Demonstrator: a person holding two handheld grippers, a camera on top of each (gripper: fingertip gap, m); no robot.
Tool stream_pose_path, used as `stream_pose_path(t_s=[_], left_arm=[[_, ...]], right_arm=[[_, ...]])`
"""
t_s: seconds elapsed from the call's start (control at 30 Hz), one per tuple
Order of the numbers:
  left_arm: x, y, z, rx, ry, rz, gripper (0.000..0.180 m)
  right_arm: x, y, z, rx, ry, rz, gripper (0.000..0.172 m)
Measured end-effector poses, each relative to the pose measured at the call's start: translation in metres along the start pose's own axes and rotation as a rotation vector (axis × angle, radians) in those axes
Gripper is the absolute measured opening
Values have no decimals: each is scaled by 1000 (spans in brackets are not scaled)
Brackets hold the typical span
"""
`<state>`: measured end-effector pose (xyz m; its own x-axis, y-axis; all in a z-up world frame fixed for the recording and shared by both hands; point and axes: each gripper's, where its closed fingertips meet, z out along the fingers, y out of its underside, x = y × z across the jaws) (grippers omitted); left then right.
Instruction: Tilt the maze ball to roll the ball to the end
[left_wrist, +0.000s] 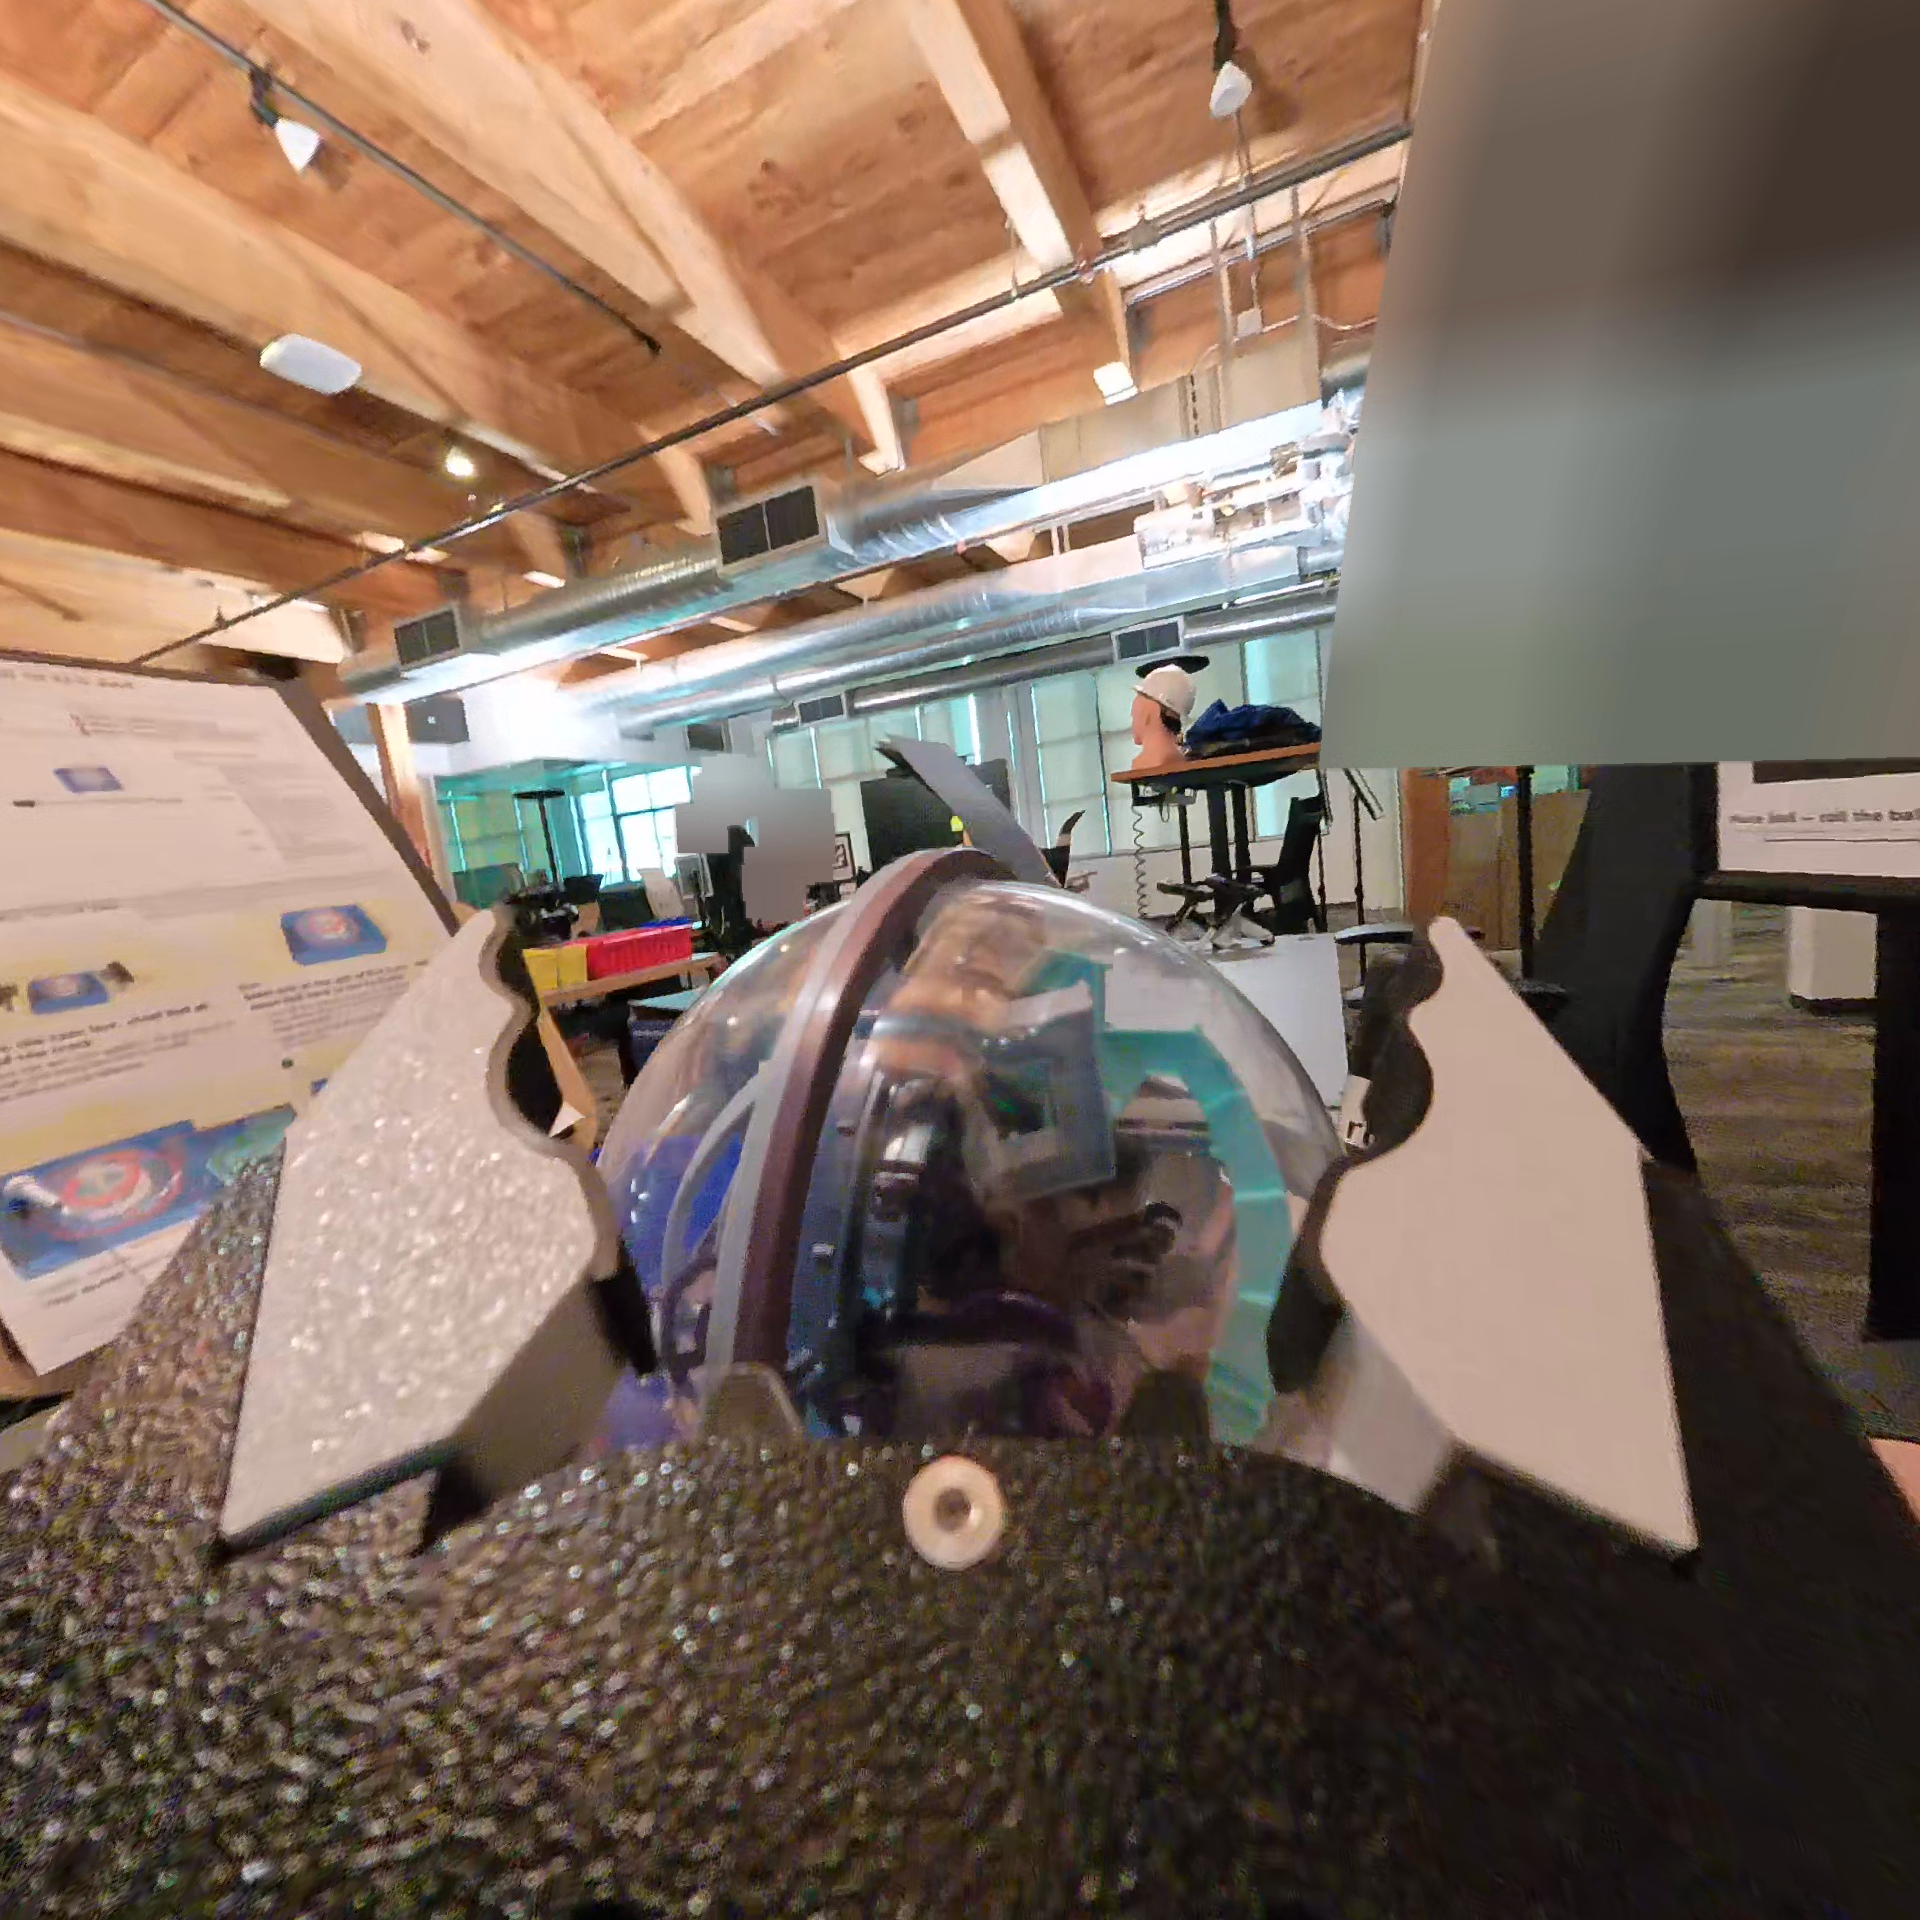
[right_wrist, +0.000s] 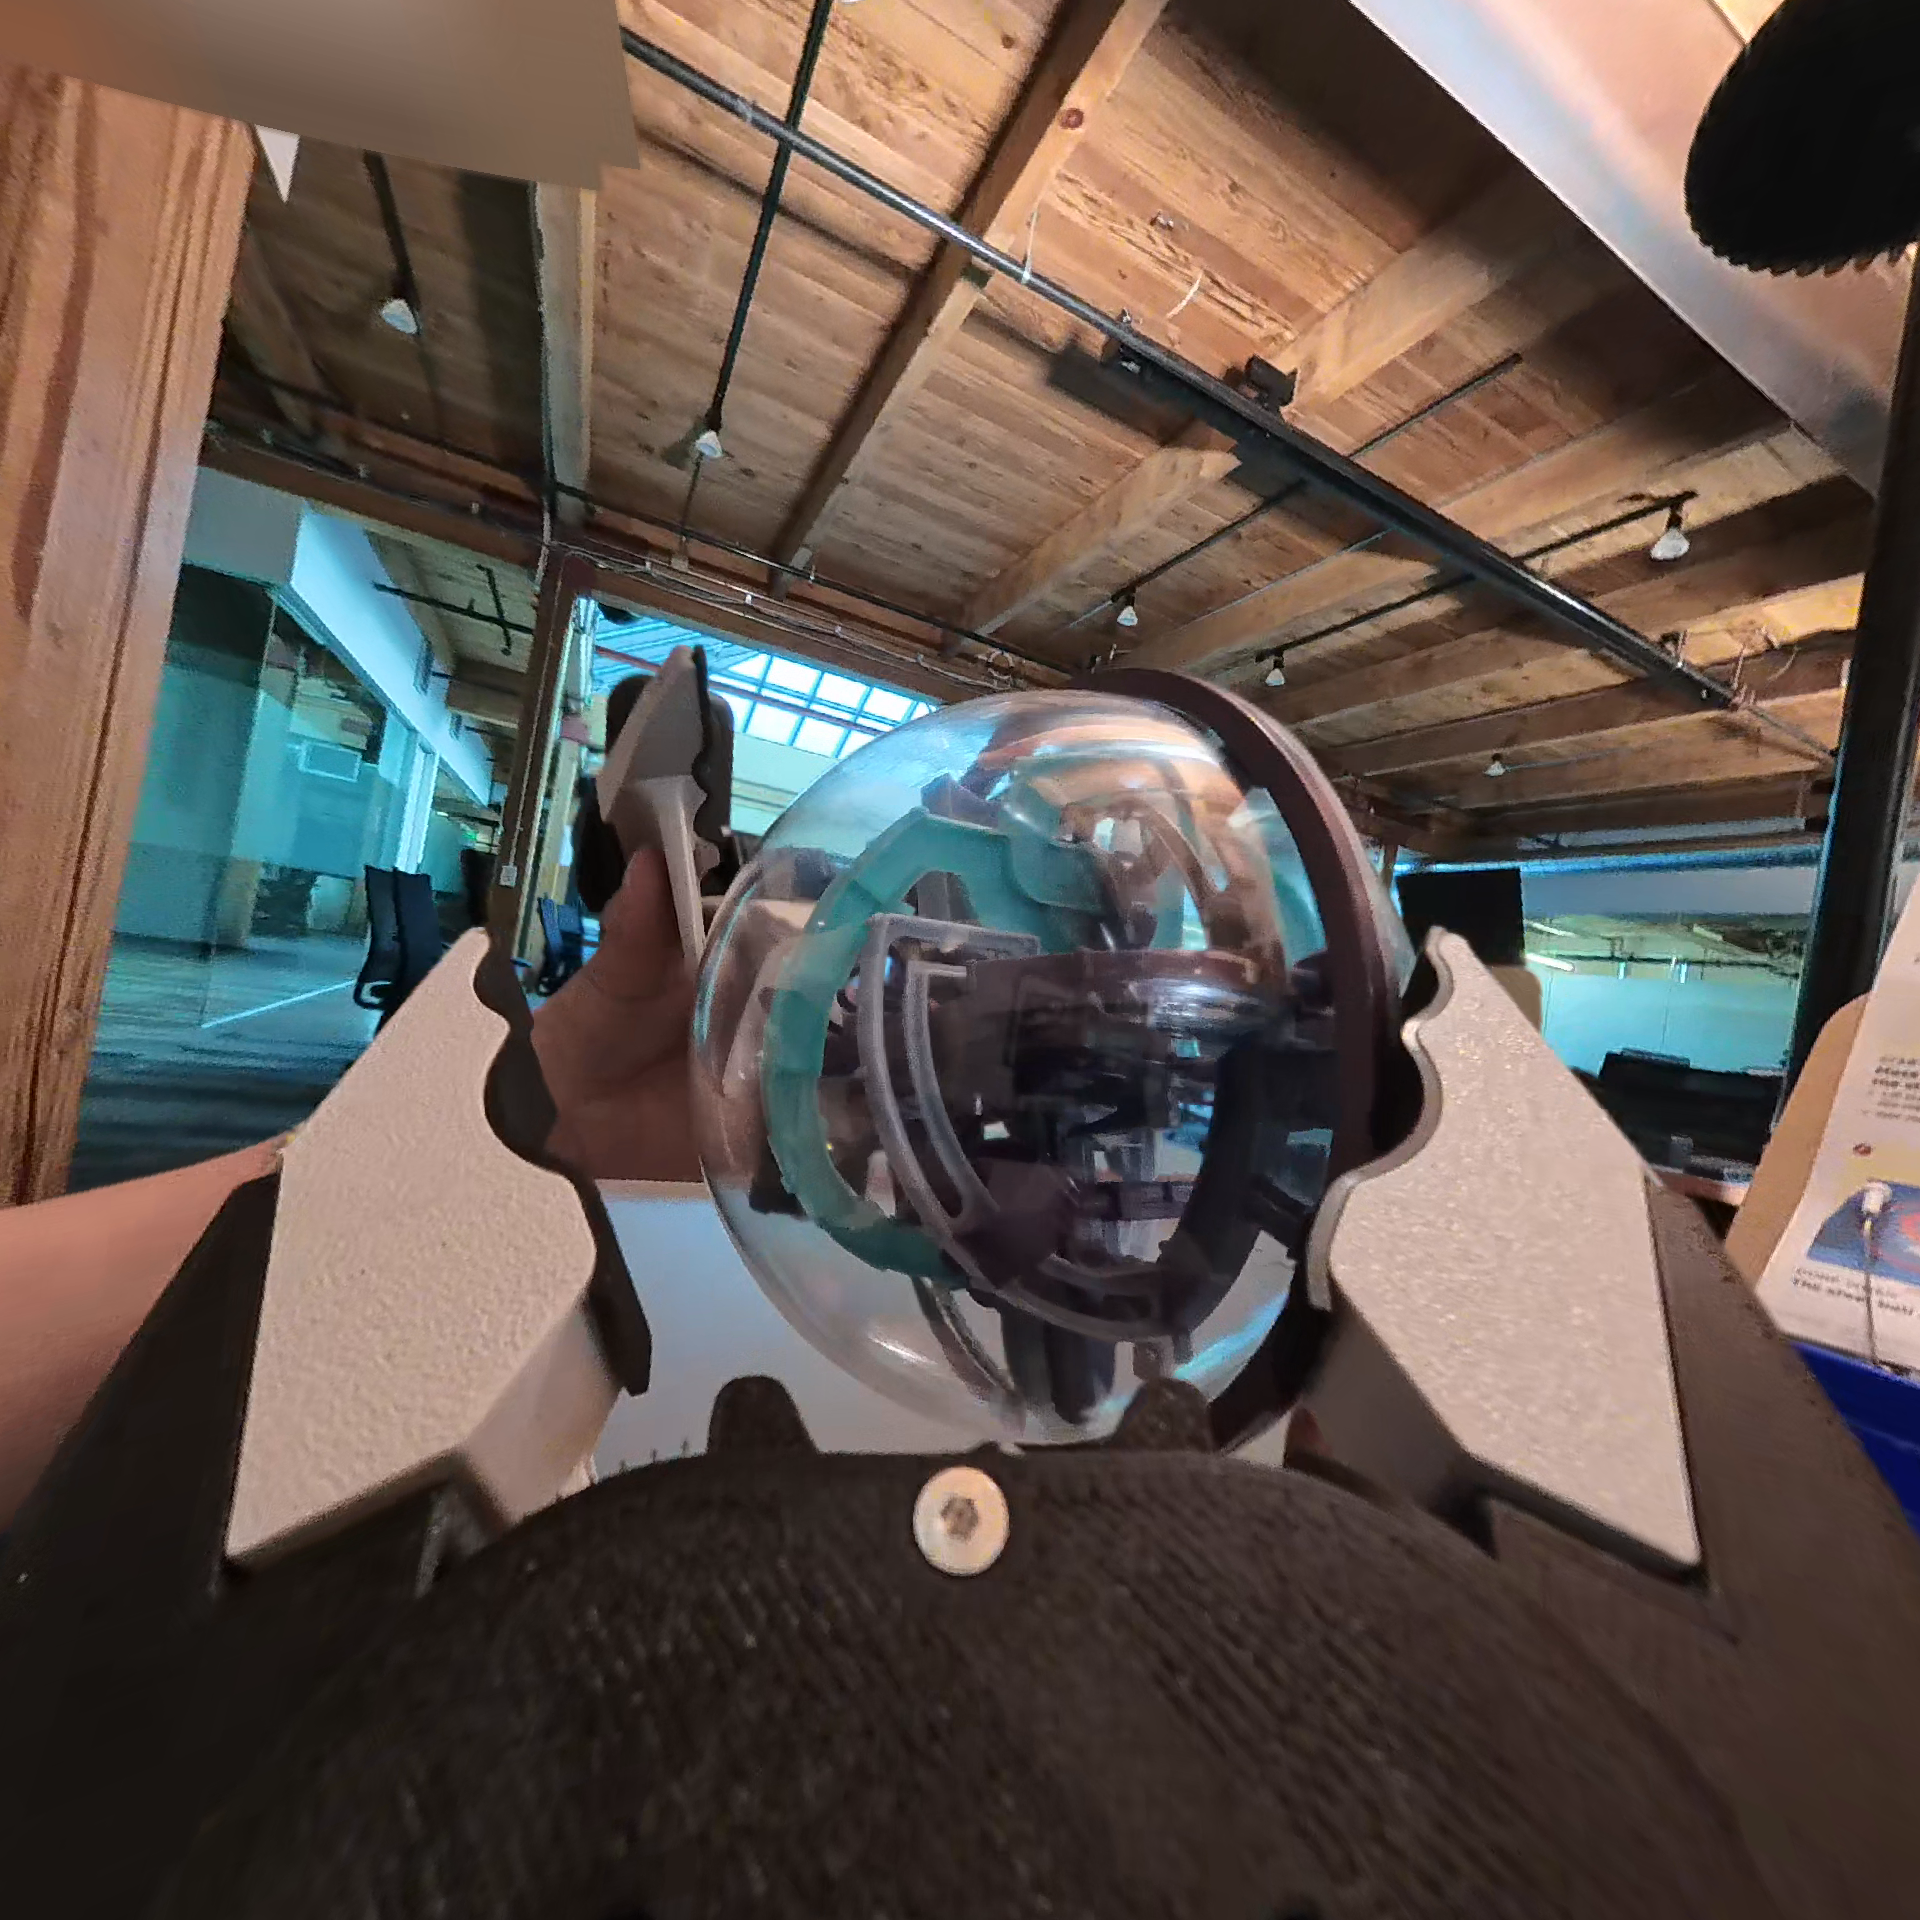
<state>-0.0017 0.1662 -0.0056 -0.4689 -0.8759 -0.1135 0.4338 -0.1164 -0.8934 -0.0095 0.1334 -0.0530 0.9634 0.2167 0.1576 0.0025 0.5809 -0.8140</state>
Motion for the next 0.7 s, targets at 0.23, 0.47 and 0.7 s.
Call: stream_pose_path(t_s=[0.23,0.47,0.7], left_arm=[[-13,4,0,-88,-101,3,153],[-6,-2,0,-64,-72,64,148],[19,-17,3,22,21,172,146]], right_arm=[[13,14,0,2,41,153,158],[14,13,-2,43,39,147,158],[5,-8,-4,117,15,57,158]])
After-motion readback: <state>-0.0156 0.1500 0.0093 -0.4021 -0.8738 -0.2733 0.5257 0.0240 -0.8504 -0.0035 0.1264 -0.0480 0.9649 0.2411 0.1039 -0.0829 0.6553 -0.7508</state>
